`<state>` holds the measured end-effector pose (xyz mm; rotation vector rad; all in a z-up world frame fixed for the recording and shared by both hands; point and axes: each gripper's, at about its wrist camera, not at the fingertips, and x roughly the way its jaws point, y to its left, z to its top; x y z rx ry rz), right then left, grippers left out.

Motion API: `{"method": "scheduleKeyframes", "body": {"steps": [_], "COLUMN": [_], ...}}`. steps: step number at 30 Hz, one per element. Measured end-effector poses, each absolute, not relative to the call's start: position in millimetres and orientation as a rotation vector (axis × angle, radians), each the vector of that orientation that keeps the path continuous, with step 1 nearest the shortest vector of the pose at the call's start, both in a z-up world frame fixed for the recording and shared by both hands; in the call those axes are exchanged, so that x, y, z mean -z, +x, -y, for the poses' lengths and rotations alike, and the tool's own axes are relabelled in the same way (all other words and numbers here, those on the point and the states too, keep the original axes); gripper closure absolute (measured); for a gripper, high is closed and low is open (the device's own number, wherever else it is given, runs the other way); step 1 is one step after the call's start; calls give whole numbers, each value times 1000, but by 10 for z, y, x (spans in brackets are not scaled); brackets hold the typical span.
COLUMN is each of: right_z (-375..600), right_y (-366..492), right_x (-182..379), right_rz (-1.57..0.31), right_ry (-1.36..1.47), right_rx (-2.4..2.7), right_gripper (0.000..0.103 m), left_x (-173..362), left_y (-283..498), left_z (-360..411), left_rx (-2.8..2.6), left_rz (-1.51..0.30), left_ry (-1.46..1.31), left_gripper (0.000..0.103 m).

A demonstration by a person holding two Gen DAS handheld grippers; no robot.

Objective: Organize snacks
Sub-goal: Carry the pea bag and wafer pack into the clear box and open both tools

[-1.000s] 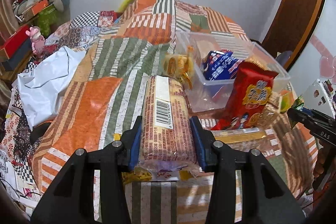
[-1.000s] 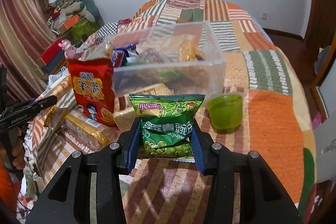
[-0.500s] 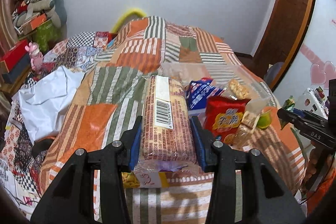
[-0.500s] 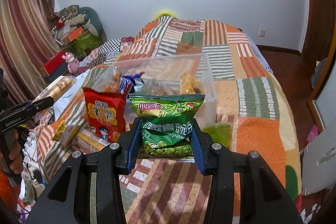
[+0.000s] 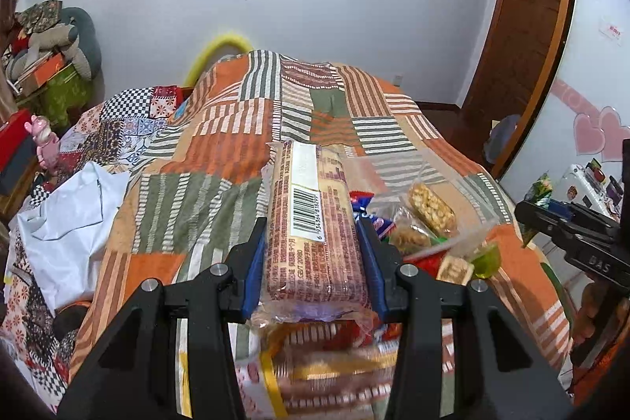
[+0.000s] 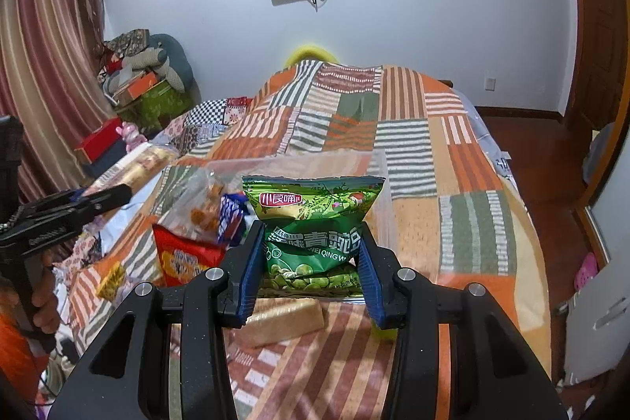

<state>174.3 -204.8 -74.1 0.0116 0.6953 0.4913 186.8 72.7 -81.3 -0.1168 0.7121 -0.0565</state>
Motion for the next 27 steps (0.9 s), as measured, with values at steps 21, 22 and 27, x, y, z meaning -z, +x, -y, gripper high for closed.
{"method": "scheduleKeyframes", "body": {"steps": [21, 22, 27], "right_z": [1673, 1653, 1591], "right_y": [2349, 2368, 2434], "right_x": [955, 982, 1076], "right_rz": [-768, -777, -809], "right_ry": [6, -2, -39], "right_rx": [-531, -530, -523], "right_gripper": [63, 63, 63], "left_x": [1200, 1212, 1282], "left_y": [2627, 2630, 2692], "left_z": [-638, -642, -623], "left_rx": [100, 103, 104], "left_rz": [-811, -814, -829], "left_ry": [-128, -135, -134], "left_gripper": [60, 60, 60]}}
